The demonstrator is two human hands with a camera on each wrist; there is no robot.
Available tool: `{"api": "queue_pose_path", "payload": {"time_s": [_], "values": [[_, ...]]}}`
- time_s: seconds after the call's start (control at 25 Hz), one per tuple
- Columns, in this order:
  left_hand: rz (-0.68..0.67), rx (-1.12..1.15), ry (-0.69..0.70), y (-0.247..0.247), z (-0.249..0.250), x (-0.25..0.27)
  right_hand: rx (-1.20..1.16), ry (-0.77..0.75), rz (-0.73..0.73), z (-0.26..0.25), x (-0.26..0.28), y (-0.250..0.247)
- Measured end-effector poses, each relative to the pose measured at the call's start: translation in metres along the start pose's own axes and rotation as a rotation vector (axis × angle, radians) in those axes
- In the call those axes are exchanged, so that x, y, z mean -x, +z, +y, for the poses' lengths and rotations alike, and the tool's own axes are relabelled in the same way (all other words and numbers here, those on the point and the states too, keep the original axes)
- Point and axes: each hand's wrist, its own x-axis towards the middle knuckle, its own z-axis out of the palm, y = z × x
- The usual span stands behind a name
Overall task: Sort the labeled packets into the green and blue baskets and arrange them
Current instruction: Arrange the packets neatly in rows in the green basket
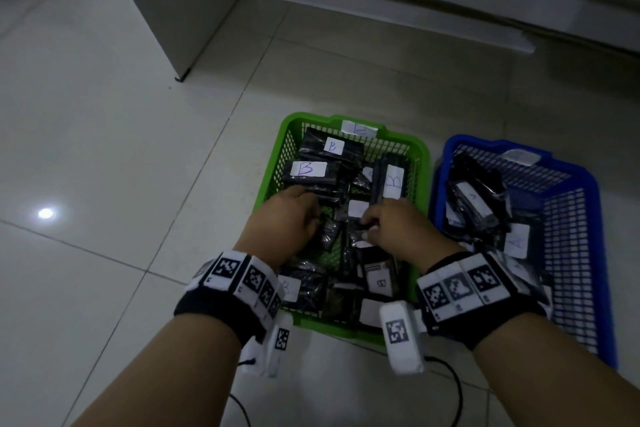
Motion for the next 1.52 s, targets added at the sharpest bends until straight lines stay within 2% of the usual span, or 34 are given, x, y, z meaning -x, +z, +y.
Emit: {"api": "queue_pose_path", "payload": {"time_s": [0.08,0.16,0.4,0.56,0.72,0.88,1.0,1.16,1.24,1.44,1.52], "values": [[-0.166,0.040,0.074,0.008,0.012,-0.007,-0.017,-0.060,-0.136,0.008,0.006,-0.010],[-0.275,0.072,0.065,0.021,0.023,-0.011,-0.089,-0.096,-0.140,0.010,0.012,-0.015],[-0.270,0.217,-0.051,0.031,0.036,-0.005,-0.129,-0.205,-0.211,0.028,0.022,-0.013],[-0.265,0.275,-0.126,0.030,0.043,-0.001,-0.130,-0.268,-0.127,0.036,0.026,-0.004],[-0.188,0.275,-0.217,0.030,0.053,0.001,-0.306,-0.273,-0.074,0.046,0.033,-0.012],[-0.190,0.262,-0.260,0.028,0.065,0.003,-0.559,-0.202,-0.102,0.057,0.037,-0.026],[-0.131,0.358,-0.319,0.029,0.069,-0.001,-0.614,-0.156,-0.002,0.064,0.033,-0.030],[0.041,0.454,-0.320,0.030,0.065,-0.017,-0.693,-0.048,0.287,0.070,0.004,-0.039],[0.113,0.476,-0.321,0.029,0.059,-0.027,-0.649,0.014,0.426,0.069,-0.017,-0.047],[0.202,0.498,-0.362,0.027,0.042,-0.041,-0.481,0.075,0.489,0.055,-0.056,-0.048],[0.191,0.544,-0.380,0.027,0.037,-0.045,-0.335,0.063,0.603,0.050,-0.055,-0.041]]}}
